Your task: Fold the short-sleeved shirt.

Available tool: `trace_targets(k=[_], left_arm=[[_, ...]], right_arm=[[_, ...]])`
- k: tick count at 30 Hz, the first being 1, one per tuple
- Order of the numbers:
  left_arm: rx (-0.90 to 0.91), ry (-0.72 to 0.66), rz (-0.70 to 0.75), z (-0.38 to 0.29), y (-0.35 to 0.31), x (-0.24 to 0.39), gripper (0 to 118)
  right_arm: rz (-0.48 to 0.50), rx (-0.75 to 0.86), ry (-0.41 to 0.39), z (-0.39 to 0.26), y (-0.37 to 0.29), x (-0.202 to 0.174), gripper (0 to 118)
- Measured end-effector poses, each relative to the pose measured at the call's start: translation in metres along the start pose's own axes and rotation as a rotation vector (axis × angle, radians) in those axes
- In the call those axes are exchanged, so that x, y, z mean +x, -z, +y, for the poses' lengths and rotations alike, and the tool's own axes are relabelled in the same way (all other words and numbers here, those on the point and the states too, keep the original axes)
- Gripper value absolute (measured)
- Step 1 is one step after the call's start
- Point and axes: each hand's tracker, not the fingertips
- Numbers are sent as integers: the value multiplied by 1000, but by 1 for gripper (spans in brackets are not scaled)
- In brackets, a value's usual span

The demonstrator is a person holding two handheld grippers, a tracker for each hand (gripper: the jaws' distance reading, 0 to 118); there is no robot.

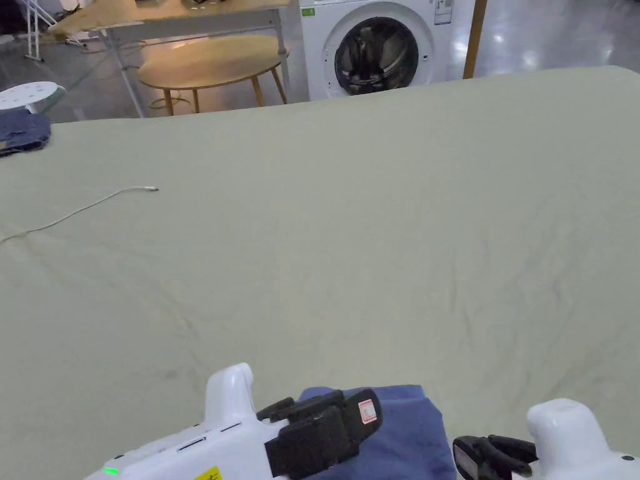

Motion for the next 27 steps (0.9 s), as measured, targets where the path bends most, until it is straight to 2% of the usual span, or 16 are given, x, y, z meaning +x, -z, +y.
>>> trace_targets(k=[1, 5, 6, 7, 9, 12, 15, 16, 17, 18, 19, 22, 25, 27], left_arm=[[7, -18, 9, 1, -10, -11, 75], [-25, -117, 124, -5, -31, -55, 77], [-59, -137, 151, -8, -31, -62, 78], [-76, -139, 180, -13, -30, -65, 78], [-81, -135, 179, -21, -25, -68, 78], [-137, -191, 89, -28, -2, -83, 80], [-159, -189, 160, -35, 23, -91, 80], [-141, -195, 85, -35, 27, -92, 79], [-142, -229, 30, -33, 30, -92, 68], [-146, -268, 10, -32, 34, -92, 29], [-147, -286, -9, -32, 36, -95, 23], [-133, -226, 46, -30, 32, -94, 23], [-45, -371, -53, -22, -1, -105, 23], [50, -342, 14, -7, -44, -111, 23]], right_arm=[[-3, -51, 3, 4, 14, -1, 0], [4, -341, 52, -7, 89, 14, 0], [-3, -339, 49, -12, 95, 18, 0], [26, -256, 64, -11, 89, 22, 0], [54, -259, 138, -6, 78, 27, 0], [54, -248, 136, -14, 78, 30, 0], [55, -237, 150, -15, 76, 30, 0], [53, -238, 153, -15, 76, 31, 0], [52, -236, 154, -16, 77, 31, 0], [53, -232, 154, -16, 75, 31, 0], [53, -229, 155, -16, 73, 30, 0], [61, -213, 168, -13, 64, 31, 0], [152, -143, 239, -7, 44, 36, 0], [166, -99, 251, -1, 32, 37, 0]])
